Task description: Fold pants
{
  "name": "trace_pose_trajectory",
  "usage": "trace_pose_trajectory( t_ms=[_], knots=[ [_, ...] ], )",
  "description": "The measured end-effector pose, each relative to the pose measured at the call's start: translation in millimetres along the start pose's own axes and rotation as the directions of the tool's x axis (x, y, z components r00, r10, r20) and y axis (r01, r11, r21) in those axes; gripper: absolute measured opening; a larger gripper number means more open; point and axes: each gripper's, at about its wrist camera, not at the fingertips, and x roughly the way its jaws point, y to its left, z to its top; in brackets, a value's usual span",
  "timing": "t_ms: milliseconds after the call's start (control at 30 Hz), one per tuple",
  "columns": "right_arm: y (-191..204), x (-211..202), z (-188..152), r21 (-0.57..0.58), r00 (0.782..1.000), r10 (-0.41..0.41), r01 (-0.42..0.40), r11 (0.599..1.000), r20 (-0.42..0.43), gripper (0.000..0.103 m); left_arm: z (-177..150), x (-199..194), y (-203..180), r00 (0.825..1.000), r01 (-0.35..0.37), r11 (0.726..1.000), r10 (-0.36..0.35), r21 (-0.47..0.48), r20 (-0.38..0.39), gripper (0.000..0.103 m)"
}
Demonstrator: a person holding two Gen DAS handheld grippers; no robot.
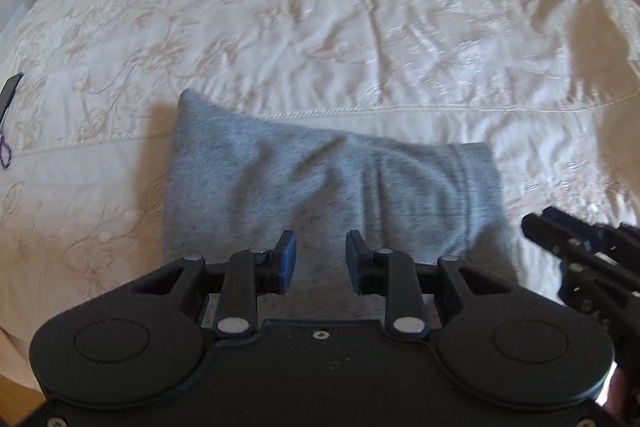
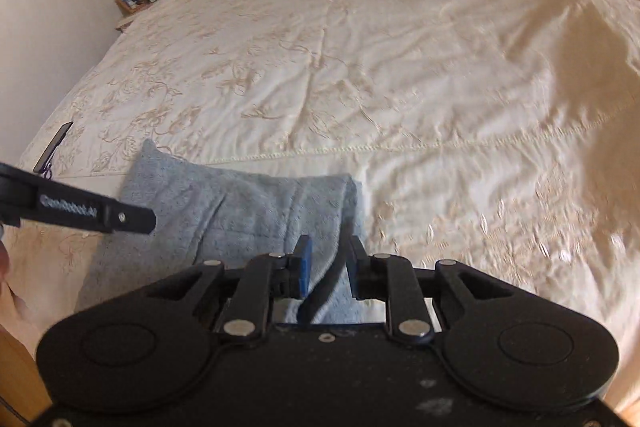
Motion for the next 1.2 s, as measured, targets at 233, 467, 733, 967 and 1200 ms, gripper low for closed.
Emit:
trace_pose_trajectory(
  t_ms=[233,467,733,967,1200],
  knots=[
    [10.8,77.0,-28.7,-0.155,0.969,-0.018,-0.021,0.988,-0.246,0.021,-39.4,61.8,19.1,0.991,-0.014,1.0,0.016,0.017,-0.13,0.041],
    [-3.8,48.8,5.7,-0.075,0.992,0.005,-0.015,0.997,-0.123,0.024,-12.9,-2.0,21.3,0.997,-0.003,1.0,0.001,0.026,0.075,0.04],
    [-3.8,135.6,40.6,-0.067,0.974,0.006,-0.022,0.998,-0.228,0.028,34.8,91.7,47.6,0.991,-0.084,0.996,0.079,-0.042,-0.11,0.045],
    [1.9,70.2,20.3,-0.077,0.989,0.029,-0.04,0.996,-0.142,0.029,-9.3,23.1,45.7,0.995,-0.095,0.992,0.096,-0.077,0.013,0.045],
    [12.1,38.0,-55.9,-0.095,0.979,-0.003,-0.017,0.995,-0.206,0.032,-81.6,35.4,40.6,0.987,-0.124,0.991,0.117,-0.058,-0.107,0.045]
  ],
)
